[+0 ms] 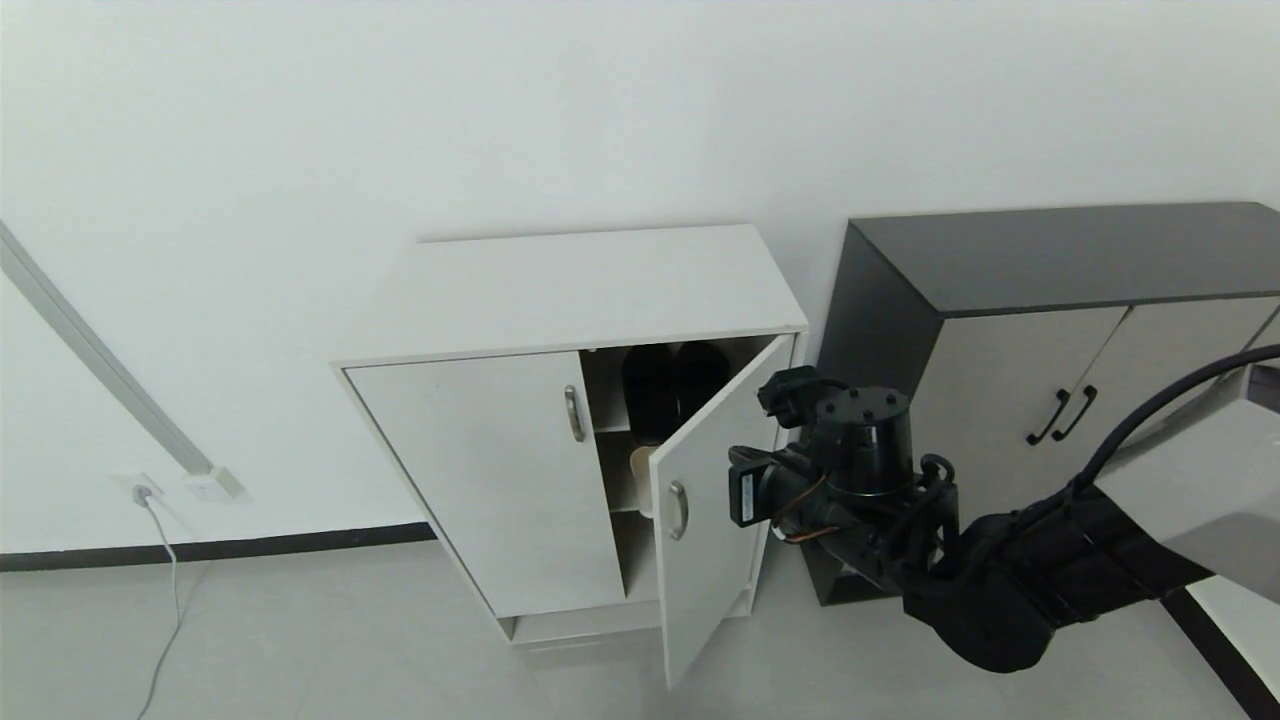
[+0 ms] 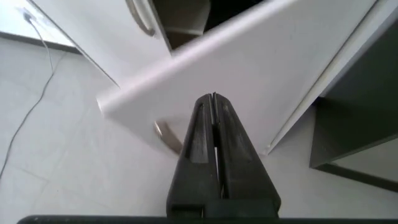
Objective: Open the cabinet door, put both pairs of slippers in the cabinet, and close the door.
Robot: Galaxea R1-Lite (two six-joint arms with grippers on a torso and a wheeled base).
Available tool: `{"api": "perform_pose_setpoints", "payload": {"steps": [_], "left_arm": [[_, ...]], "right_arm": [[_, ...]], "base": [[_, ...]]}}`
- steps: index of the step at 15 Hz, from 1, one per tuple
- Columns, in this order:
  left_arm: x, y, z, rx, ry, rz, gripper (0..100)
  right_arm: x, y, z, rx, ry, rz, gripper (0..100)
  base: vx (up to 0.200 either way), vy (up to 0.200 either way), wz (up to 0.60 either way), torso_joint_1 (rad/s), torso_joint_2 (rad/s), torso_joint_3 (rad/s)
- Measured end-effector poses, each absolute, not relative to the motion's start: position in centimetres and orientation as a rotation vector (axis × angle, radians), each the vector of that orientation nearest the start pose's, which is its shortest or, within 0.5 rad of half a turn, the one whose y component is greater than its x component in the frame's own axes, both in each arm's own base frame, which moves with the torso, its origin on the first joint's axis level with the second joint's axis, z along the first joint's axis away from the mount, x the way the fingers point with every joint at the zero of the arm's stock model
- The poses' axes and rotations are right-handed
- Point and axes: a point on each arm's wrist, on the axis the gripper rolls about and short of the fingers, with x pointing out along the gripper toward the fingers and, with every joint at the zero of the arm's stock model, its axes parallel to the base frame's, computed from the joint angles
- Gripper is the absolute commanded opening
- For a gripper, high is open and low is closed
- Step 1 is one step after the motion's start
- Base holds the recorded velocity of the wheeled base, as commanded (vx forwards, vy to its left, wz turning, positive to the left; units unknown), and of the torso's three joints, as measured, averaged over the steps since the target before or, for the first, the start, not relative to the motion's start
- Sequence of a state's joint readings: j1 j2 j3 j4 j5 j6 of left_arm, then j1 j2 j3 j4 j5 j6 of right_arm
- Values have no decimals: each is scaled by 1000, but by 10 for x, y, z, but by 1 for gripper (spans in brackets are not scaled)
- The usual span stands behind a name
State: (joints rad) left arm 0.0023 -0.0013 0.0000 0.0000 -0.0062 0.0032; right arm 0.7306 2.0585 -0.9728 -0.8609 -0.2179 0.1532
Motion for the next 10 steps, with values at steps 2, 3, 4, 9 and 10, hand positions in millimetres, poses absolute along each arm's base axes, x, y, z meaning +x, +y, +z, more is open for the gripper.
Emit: {"api": "perform_pose_setpoints", "payload": {"steps": [2,3,4,9,10], "left_arm": [[-23,0,75,3,-1,-3,0],[-23,0,75,3,-1,-3,0],[-23,0,75,4,-1,-3,0],[-23,0,75,3,-1,-4,0],[-23,0,75,3,-1,-3,0]], "right_arm": [[291,254,118,34,254,494,0],[291,254,117,29,256,493,0],[290,254,116,25,259,493,0],[290,254,113,6,264,492,0],[290,254,112,5,265,493,0]], "base": [[0,0,0,0,0,0],[0,0,0,0,0,0],[0,0,0,0,0,0],[0,0,480,1,5,4],[0,0,600,-2,2,-7]]}}
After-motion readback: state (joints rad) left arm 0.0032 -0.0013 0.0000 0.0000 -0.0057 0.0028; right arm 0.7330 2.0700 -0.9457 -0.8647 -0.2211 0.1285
